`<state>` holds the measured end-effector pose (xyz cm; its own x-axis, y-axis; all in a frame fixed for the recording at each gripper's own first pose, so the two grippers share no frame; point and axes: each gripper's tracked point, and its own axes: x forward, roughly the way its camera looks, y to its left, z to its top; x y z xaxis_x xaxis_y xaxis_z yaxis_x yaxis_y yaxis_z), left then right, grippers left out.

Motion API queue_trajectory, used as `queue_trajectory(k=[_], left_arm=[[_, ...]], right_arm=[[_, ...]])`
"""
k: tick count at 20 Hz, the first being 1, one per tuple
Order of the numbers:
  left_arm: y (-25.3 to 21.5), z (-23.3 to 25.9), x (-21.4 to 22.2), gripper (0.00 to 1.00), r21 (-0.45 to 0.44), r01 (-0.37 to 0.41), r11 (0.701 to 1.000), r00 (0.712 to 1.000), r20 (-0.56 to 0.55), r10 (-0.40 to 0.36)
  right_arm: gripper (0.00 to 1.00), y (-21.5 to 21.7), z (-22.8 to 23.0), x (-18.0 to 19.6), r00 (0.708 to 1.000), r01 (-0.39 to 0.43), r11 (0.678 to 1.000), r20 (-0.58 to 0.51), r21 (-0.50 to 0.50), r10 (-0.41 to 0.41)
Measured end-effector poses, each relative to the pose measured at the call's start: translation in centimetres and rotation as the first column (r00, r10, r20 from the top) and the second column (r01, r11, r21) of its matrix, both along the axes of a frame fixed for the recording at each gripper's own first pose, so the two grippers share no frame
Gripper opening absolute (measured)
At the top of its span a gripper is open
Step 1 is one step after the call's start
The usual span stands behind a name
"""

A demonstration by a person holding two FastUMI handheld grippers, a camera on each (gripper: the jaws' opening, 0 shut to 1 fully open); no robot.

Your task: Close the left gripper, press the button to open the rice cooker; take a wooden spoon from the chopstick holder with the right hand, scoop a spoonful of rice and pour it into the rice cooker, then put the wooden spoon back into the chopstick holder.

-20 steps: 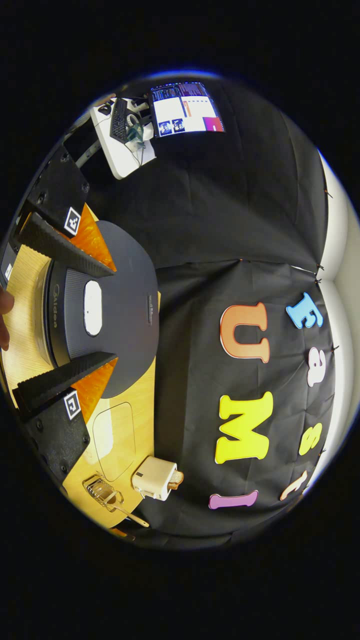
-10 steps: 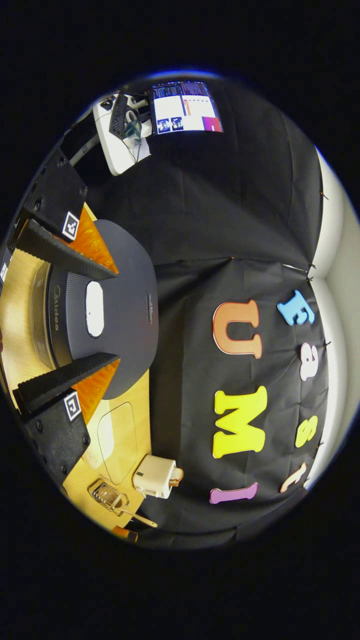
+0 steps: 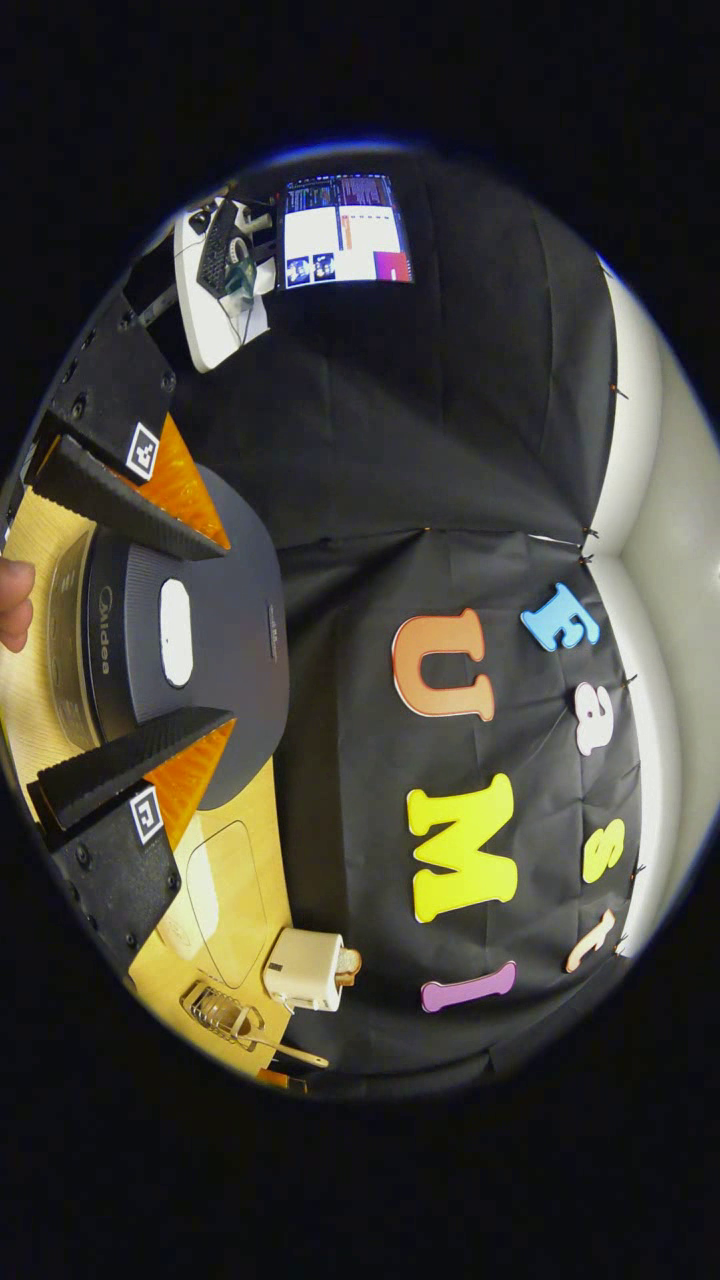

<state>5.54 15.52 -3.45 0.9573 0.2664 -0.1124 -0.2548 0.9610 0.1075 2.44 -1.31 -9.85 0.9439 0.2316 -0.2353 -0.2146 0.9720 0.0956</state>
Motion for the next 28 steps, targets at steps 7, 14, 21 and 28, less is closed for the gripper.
queue_trajectory(k=[7, 14, 21, 28], left_arm=[[-5.8, 2.2, -2.9, 0.97, -0.038, 0.042, 0.998, 0.999, 0.013, -0.042], [-11.1, 4.7, -5.3, 0.97, -0.049, 0.108, 0.993, 0.990, 0.094, -0.103], [-12.3, 3.3, -7.1, 0.97, -0.058, 0.124, 0.991, 0.988, 0.097, -0.118], [-13.5, 3.5, -8.2, 0.96, -0.043, 0.180, 0.983, 0.977, 0.121, -0.174]], right_arm=[[1.00, 0.1, 2.8, 0.1, 0.996, 0.052, 0.998, 0.077, 0.021, -0.053], [0.95, -0.8, 5.8, -0.8, 0.983, 0.110, 0.994, 0.147, 0.024, -0.112], [0.91, -0.9, 7.2, -1.9, 0.973, 0.140, 0.990, 0.188, -0.004, -0.136], [0.95, 0.0, 7.0, -2.6, 0.972, 0.161, 0.987, 0.175, -0.017, -0.155]])
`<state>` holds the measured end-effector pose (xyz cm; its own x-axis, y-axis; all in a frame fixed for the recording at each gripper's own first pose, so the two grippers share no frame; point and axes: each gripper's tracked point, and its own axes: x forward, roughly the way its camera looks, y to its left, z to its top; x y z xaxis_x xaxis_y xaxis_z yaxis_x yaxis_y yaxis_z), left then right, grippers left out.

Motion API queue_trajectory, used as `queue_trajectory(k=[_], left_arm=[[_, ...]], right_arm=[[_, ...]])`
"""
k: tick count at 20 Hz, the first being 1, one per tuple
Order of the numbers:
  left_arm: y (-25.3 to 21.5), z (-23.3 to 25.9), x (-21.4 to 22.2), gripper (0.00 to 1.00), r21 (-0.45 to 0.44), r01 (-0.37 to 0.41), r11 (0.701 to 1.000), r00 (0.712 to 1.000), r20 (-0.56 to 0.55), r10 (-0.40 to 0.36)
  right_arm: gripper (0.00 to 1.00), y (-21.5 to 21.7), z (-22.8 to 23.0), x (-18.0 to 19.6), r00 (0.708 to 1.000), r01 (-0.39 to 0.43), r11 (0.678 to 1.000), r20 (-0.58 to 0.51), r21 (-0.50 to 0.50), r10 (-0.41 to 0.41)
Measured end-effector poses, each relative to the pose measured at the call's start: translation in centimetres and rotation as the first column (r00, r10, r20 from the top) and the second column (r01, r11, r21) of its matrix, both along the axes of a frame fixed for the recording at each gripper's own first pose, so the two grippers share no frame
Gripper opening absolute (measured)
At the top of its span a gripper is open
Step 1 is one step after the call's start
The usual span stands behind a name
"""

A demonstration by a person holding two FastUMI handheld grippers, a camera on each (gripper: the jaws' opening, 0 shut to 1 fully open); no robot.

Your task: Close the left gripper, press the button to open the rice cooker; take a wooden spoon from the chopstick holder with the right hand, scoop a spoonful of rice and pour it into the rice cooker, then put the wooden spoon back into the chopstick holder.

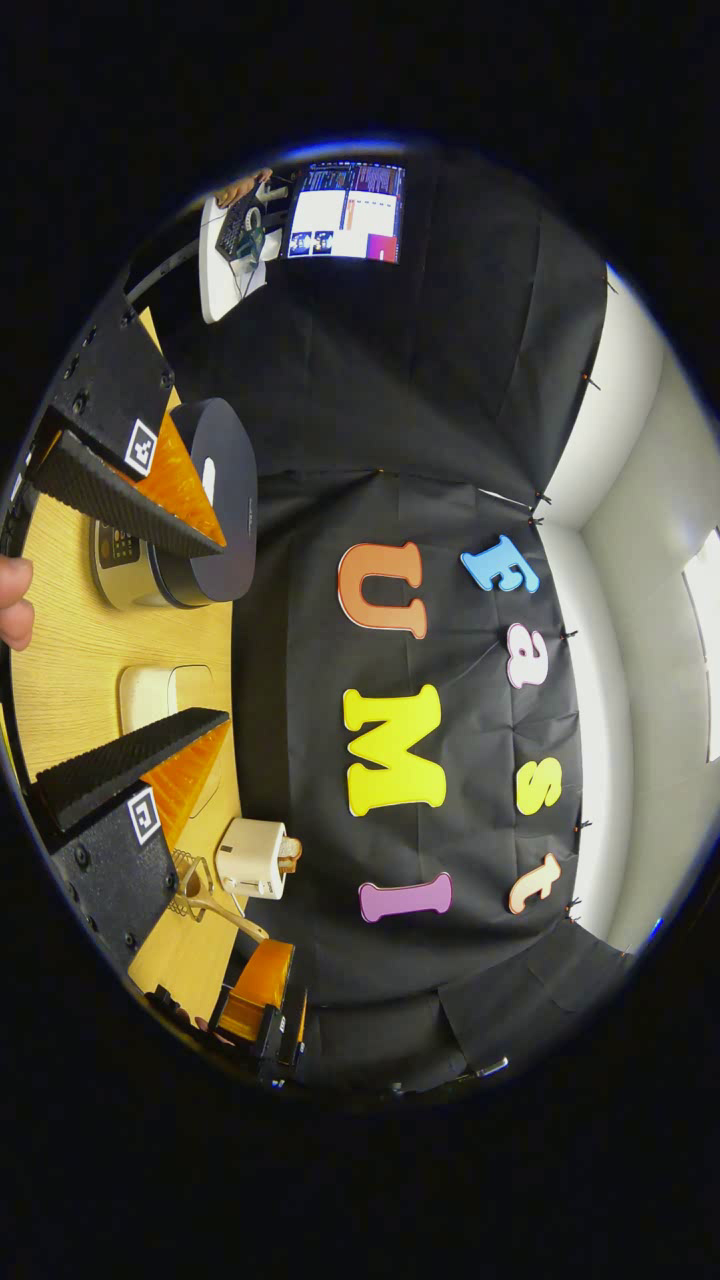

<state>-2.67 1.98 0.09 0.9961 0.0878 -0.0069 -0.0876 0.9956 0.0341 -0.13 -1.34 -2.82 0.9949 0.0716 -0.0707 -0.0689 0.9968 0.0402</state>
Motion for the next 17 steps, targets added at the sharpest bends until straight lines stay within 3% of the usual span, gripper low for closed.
queue_trajectory(k=[3, 4, 8, 9, 10, 15, 17], left_arm=[[-0.1, -0.2, -0.1, 0.97, 0.012, 0.019, 1.000, 1.000, -0.009, -0.019], [0.2, -0.3, -0.1, 0.96, 0.020, 0.010, 1.000, 1.000, -0.013, -0.010], [0.4, 0.4, -0.5, 0.96, 0.028, -0.001, 1.000, 1.000, -0.003, 0.001], [0.7, 0.6, -0.6, 0.97, 0.034, -0.006, 0.999, 1.000, 0.003, 0.006], [0.8, 0.7, -0.7, 0.97, 0.038, -0.011, 0.999, 1.000, 0.010, 0.010], [0.7, 0.6, -0.5, 0.97, 0.032, -0.002, 1.000, 1.000, 0.007, 0.001], [0.8, 0.7, -0.5, 0.97, 0.032, 0.001, 0.999, 1.000, 0.009, -0.001]], right_arm=[[0.91, 0.0, 0.2, -0.2, 1.000, 0.012, 1.000, 0.013, -0.002, -0.012], [0.95, 0.3, 0.2, -0.3, 1.000, 0.007, 1.000, 0.013, -0.006, -0.007], [0.96, 1.3, 0.7, 0.1, 1.000, -0.014, 1.000, 0.005, -0.016, 0.014], [0.91, 1.3, 0.9, 0.0, 1.000, -0.011, 1.000, 0.011, -0.017, 0.011], [0.95, 1.4, 1.1, 0.0, 1.000, -0.008, 1.000, 0.014, -0.019, 0.008], [0.95, 1.8, 1.5, -0.3, 1.000, 0.002, 1.000, 0.020, -0.027, -0.002], [1.00, 2.1, 1.7, -0.4, 1.000, 0.000, 1.000, 0.021, -0.030, 0.001]])
